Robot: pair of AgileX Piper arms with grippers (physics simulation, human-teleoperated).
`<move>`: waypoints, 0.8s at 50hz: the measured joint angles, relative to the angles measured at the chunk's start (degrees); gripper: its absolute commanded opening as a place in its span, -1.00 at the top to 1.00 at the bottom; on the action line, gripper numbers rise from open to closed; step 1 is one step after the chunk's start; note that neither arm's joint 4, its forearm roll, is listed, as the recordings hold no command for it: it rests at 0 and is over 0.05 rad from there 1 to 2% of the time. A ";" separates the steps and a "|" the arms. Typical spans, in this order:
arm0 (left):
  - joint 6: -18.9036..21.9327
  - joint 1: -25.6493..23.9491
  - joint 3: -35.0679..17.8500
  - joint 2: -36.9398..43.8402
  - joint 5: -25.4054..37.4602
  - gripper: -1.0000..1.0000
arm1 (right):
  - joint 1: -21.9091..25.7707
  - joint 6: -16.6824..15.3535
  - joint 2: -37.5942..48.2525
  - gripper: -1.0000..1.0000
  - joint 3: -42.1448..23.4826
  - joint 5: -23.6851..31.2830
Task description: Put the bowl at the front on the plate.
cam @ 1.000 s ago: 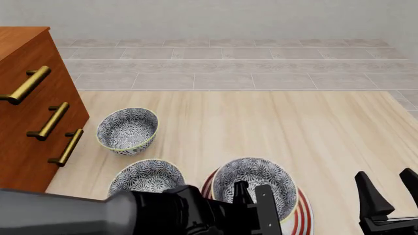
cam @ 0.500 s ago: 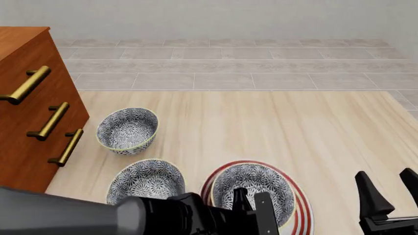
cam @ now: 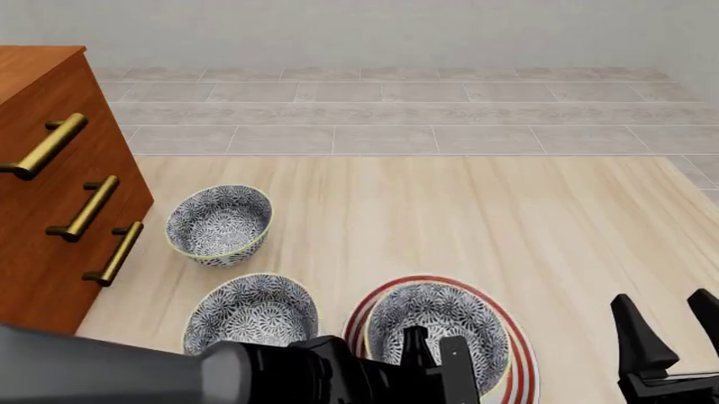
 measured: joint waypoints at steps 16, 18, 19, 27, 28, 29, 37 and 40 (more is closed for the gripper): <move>0.40 -0.73 -0.50 -1.51 1.67 -1.00 | 0.00 0.03 -0.42 -1.00 0.00 0.32; 0.45 -0.80 -0.60 -1.85 1.98 -1.00 | 0.00 0.03 -0.46 -1.00 0.00 0.35; 0.46 -0.86 -0.66 -2.04 2.16 -1.00 | 0.00 0.03 -0.48 -1.00 0.00 0.37; -0.17 -1.92 -1.62 -4.30 4.19 -1.00 | -0.01 0.03 -0.57 -1.00 0.00 0.43; -0.24 -2.05 -1.77 -4.60 4.48 -1.00 | -0.01 0.03 -0.56 -1.00 0.00 0.42; -0.28 -2.17 -1.91 -4.91 4.77 -1.00 | -0.02 0.02 -0.56 -1.00 0.00 0.42; -0.02 -2.65 -3.21 -7.56 7.24 -1.00 | -0.02 0.01 -0.71 -1.00 0.00 0.54; 0.21 -2.74 -3.72 -8.56 8.12 -1.00 | -0.02 0.01 -0.78 -1.00 0.00 0.59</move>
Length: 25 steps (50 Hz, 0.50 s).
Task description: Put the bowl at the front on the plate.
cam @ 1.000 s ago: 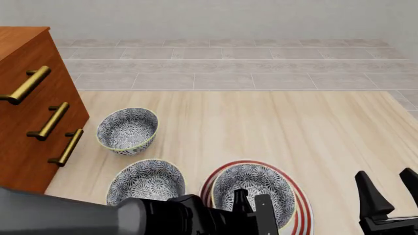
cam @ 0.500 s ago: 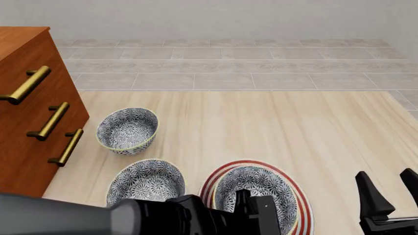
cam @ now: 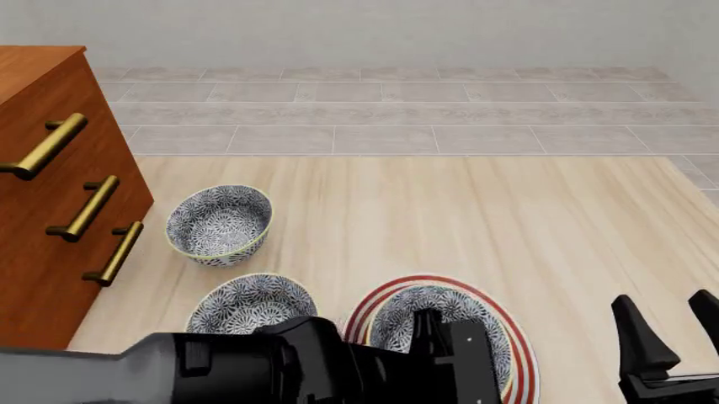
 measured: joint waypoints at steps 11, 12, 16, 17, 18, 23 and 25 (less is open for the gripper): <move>0.79 0.02 -2.08 -3.77 3.01 -1.00 | 0.00 -0.01 -0.23 -1.00 0.00 0.20; 0.83 0.02 -2.29 -4.10 3.27 -1.00 | 0.01 -0.02 -0.23 -1.00 0.00 0.21; 1.01 -0.01 -3.03 -5.30 4.19 -1.00 | 0.00 -0.02 -0.17 -1.00 0.00 0.18; 1.02 -0.04 -3.23 -5.61 4.44 -1.00 | 0.00 -0.02 -0.14 -1.00 0.00 0.16; 1.03 -0.07 -3.44 -5.93 4.68 -1.00 | 0.00 -0.02 -0.11 -1.00 0.00 0.15; 1.22 -0.05 -4.46 -7.51 5.80 -1.00 | 0.00 0.00 0.12 -1.00 0.00 -0.02; 1.30 0.01 -4.88 -8.10 6.21 -1.00 | 0.00 0.01 0.21 -1.00 0.00 -0.08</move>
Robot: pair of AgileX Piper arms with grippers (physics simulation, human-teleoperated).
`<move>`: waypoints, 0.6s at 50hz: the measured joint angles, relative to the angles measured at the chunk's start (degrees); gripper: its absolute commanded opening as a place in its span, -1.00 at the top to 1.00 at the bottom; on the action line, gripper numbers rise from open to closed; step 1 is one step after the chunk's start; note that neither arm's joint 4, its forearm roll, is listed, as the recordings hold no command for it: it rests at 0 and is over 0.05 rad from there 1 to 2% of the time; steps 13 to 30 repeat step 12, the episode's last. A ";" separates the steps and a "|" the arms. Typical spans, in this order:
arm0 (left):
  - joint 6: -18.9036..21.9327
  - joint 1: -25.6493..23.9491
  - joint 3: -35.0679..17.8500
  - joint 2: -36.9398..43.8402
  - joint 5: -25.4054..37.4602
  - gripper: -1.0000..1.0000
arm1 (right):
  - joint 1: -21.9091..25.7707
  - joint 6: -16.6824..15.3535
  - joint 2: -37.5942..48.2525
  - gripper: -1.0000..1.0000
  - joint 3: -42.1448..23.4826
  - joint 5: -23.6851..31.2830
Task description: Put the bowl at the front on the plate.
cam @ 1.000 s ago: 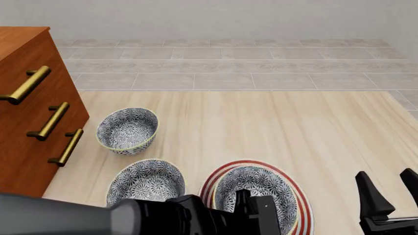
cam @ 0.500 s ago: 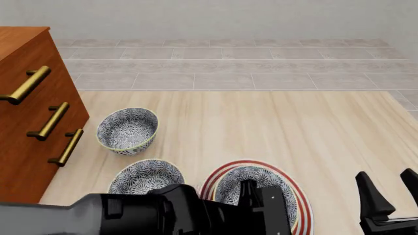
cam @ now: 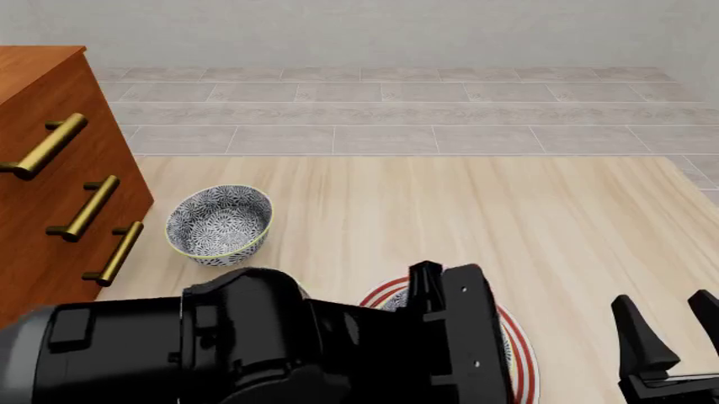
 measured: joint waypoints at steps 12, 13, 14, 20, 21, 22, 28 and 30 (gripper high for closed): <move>0.47 1.90 -3.19 -3.71 1.85 -1.00 | -0.02 0.02 0.35 -1.00 0.00 -0.25; 0.47 1.90 -3.19 -3.71 1.85 -1.00 | -0.02 0.02 0.35 -1.00 0.00 -0.25; 0.47 1.90 -3.19 -3.71 1.85 -1.00 | -0.02 0.02 0.35 -1.00 0.00 -0.25; 0.47 1.90 -3.19 -3.71 1.85 -1.00 | -0.02 0.02 0.35 -1.00 0.00 -0.25; 0.47 1.90 -3.19 -3.71 1.85 -1.00 | -0.02 0.02 0.35 -1.00 0.00 -0.25; 0.47 1.90 -3.19 -3.71 1.85 -1.00 | -0.02 0.02 0.35 -1.00 0.00 -0.25; 0.47 1.90 -3.19 -3.71 1.85 -1.00 | -0.02 0.02 0.35 -1.00 0.00 -0.25; 0.47 1.90 -3.19 -3.71 1.85 -1.00 | -0.02 0.02 0.35 -1.00 0.00 -0.25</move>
